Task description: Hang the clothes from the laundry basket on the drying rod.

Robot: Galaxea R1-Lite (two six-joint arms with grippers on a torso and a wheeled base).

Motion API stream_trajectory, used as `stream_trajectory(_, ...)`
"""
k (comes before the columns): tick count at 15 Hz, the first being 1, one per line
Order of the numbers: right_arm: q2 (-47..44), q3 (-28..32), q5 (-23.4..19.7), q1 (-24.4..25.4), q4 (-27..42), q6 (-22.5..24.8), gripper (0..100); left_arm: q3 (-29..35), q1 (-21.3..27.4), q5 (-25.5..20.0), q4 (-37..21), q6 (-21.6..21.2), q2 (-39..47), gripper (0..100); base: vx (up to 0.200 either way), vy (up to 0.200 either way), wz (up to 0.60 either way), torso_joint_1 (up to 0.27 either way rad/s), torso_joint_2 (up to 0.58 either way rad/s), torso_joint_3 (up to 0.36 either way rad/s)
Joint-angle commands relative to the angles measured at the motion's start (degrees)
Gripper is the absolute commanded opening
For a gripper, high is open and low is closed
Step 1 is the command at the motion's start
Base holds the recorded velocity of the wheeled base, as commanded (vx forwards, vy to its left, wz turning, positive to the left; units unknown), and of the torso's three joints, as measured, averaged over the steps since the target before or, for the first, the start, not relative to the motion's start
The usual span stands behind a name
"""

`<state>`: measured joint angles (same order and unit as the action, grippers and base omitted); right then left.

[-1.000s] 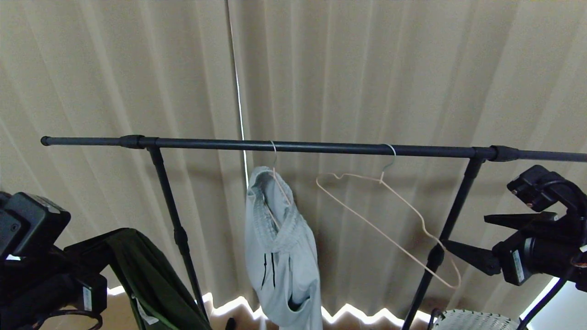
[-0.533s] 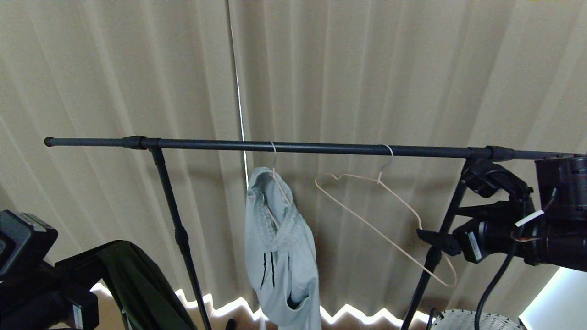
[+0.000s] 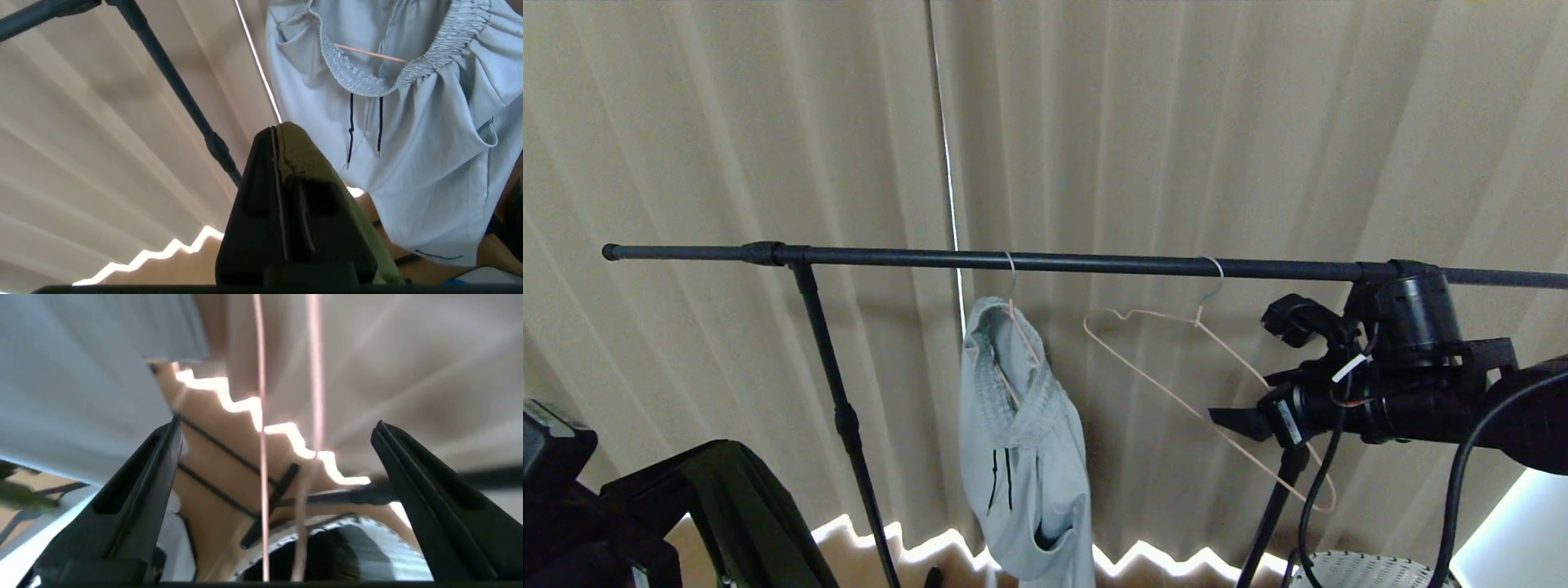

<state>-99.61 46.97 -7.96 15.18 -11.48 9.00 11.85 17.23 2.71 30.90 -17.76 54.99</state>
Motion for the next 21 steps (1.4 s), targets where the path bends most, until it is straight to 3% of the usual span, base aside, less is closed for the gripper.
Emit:
stream_trajectory(1, -2.7, 0.75, -1.09, -0.15, -0.03, -0.03, 100, -0.07, 0.0, 0.02, 0.03, 0.01, -0.41, 0, 0.0, 0.0, 0.0, 0.0, 0.0, 0.0)
stream_trajectory(6, -5.07, 0.14, -2.5, -0.5, -4.6, -0.03, 100, 0.02, 0.09, 0.02, 0.03, 0.01, -0.5, 0, 0.0, 0.0, 0.0, 0.0, 0.0, 0.0)
stream_trajectory(15, -3.93, -1.09, -2.5, -3.4, -4.86, -0.03, 100, 0.19, 0.09, 0.11, -0.05, -0.17, -1.29, 0, 0.0, 0.0, 0.0, 0.0, 0.0, 0.0)
stream_trajectory(16, -3.93, -1.18, -2.5, -3.49, -4.86, -0.03, 0, 0.19, 0.09, 0.11, -0.05, -0.17, -1.29, 0, 0.0, 0.0, 0.0, 0.0, 0.0, 0.0)
stream_trajectory(21, -3.84, -1.0, -2.5, -3.49, -4.86, -0.03, 0, 0.37, 0.09, 0.11, -0.05, -0.26, -1.29, 0, 0.0, 0.0, 0.0, 0.0, 0.0, 0.0)
